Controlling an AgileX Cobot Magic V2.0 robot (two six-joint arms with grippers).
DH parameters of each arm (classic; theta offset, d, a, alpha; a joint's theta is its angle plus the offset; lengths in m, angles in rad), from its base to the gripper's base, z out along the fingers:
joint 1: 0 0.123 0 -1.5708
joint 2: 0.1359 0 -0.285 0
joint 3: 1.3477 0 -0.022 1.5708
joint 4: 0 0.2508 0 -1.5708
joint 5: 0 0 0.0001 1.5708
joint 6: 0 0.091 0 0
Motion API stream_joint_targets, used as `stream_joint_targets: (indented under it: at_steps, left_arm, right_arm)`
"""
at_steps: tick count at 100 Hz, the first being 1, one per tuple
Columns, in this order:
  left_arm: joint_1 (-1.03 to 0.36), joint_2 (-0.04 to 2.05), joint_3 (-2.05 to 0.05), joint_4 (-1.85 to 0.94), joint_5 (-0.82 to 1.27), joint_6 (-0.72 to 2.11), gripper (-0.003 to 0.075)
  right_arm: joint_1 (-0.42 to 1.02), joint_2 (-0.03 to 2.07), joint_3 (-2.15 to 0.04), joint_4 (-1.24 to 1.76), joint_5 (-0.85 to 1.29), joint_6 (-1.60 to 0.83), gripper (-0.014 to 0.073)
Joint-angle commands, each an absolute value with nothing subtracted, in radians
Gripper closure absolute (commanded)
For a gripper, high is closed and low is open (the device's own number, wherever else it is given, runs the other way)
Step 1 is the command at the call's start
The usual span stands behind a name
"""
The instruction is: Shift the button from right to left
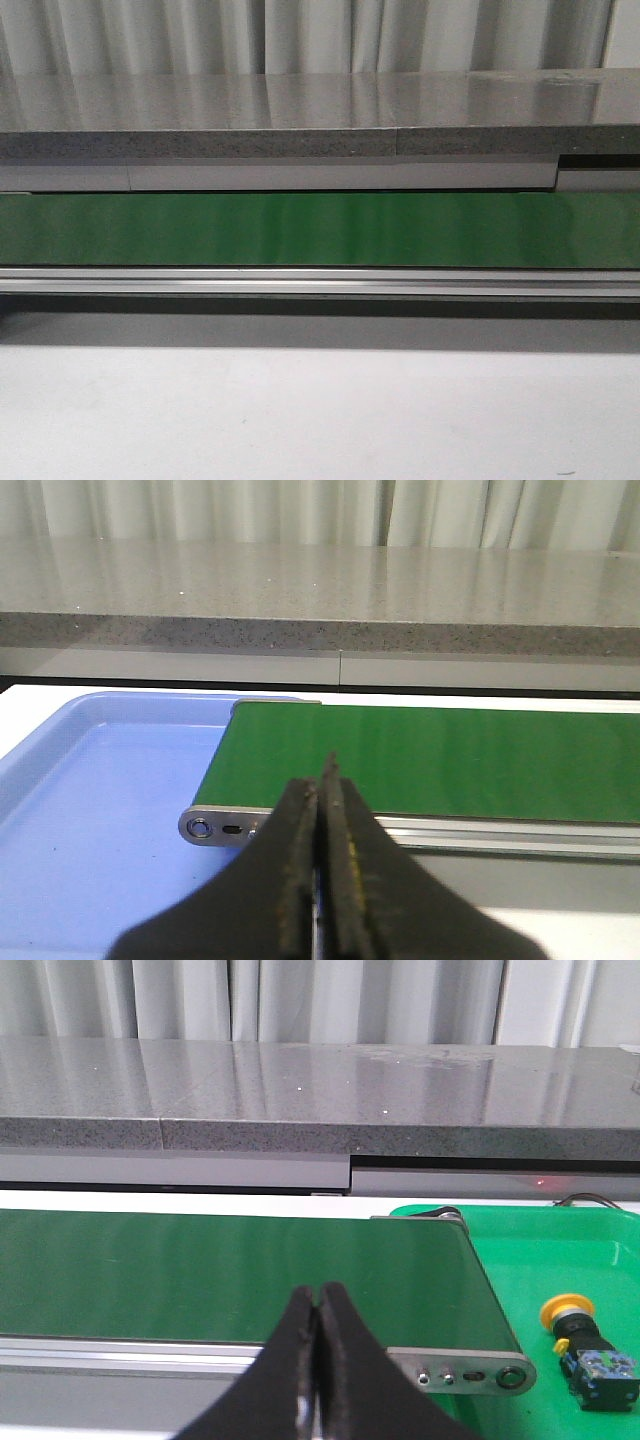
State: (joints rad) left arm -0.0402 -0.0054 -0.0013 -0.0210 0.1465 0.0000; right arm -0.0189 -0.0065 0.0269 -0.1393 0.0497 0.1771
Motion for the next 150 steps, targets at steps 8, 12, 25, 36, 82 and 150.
stream_joint_targets:
  at_steps: [8, 12, 25, 36, 82, 150]
  left_arm:
    - [-0.042, -0.035, 0.042, -0.027, 0.068, -0.011, 0.0741]
    - [-0.042, -0.035, 0.042, -0.027, 0.068, -0.011, 0.0741]
    - [-0.042, -0.035, 0.042, -0.027, 0.068, -0.011, 0.0741]
    - [-0.042, -0.035, 0.042, -0.027, 0.068, -0.011, 0.0741]
    - [-0.042, -0.035, 0.042, -0.027, 0.068, -0.011, 0.0741]
    - [-0.042, -0.035, 0.042, -0.027, 0.068, -0.011, 0.0741]
  right_arm:
    - [-0.02, -0.03, 0.009, -0.148, -0.027, 0.175, 0.0661]
    - [-0.02, -0.03, 0.006, -0.148, -0.027, 0.175, 0.0661]
    - [-0.02, -0.027, -0.015, -0.148, -0.023, 0.175, 0.0661]
    - [-0.02, -0.009, -0.061, -0.148, -0.018, 0.175, 0.0661]
    - [-0.02, 0.295, -0.37, -0.148, -0.014, 0.175, 0.0661]
    - [-0.021, 0.792, -0.714, -0.139, 0.214, 0.177, 0.0661]
